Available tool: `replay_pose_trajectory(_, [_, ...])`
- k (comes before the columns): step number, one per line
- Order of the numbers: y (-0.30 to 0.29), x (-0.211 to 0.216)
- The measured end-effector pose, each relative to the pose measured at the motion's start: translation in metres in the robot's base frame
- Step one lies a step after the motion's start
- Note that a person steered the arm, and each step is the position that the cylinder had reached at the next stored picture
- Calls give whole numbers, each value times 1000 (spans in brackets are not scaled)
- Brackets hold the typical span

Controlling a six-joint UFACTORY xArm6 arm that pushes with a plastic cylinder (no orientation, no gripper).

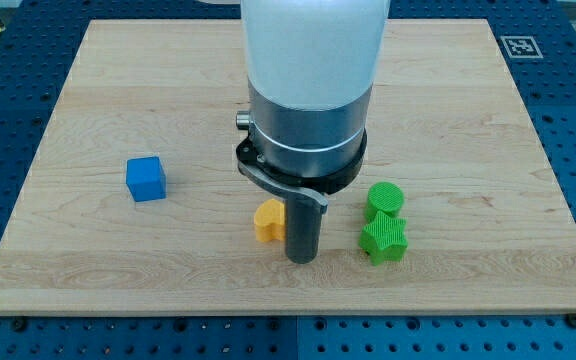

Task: Keep yellow heart in between red circle and blue cube

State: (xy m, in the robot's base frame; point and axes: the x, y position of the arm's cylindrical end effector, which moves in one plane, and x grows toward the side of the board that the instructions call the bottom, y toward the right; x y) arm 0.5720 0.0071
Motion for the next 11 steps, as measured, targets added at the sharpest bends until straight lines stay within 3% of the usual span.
replay_pose_trajectory(4, [-18,-25])
replay_pose_trajectory(6, [-33,-67])
replay_pose_trajectory(8, [-72,-58])
replay_pose_trajectory(10, [-77,-110])
replay_pose_trajectory(11, [-77,-111])
